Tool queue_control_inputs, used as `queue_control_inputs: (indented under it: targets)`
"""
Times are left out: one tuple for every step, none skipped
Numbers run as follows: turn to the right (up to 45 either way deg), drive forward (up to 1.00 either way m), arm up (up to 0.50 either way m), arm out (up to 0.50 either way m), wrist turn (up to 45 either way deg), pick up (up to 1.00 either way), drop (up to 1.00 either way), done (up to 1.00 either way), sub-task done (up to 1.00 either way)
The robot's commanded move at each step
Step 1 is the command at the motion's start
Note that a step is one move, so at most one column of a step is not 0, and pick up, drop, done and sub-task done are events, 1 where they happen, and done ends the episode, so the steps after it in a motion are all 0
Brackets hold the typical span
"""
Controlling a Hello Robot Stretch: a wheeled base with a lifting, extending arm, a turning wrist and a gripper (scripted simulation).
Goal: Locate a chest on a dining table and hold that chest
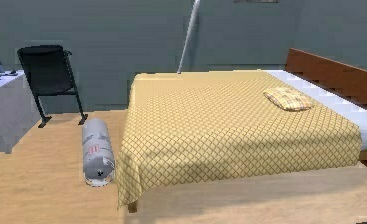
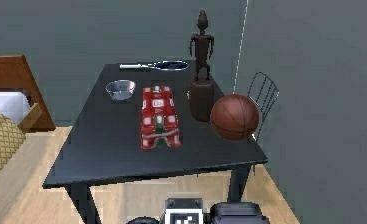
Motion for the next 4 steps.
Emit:
queue_control_inputs:
  targets:
    - [0.0,0.0,0.0,0.5,0.0,0.0,0.0,0.0,0.0]
    - [0.0,0.0,0.0,0.0,45.0,0.0,0.0,0.0,0.0]
    - [0.0,0.0,0.0,0.0,45.0,0.0,0.0,0.0,0.0]
    - [0.0,0.0,0.0,0.0,45.0,0.0,0.0,0.0,0.0]
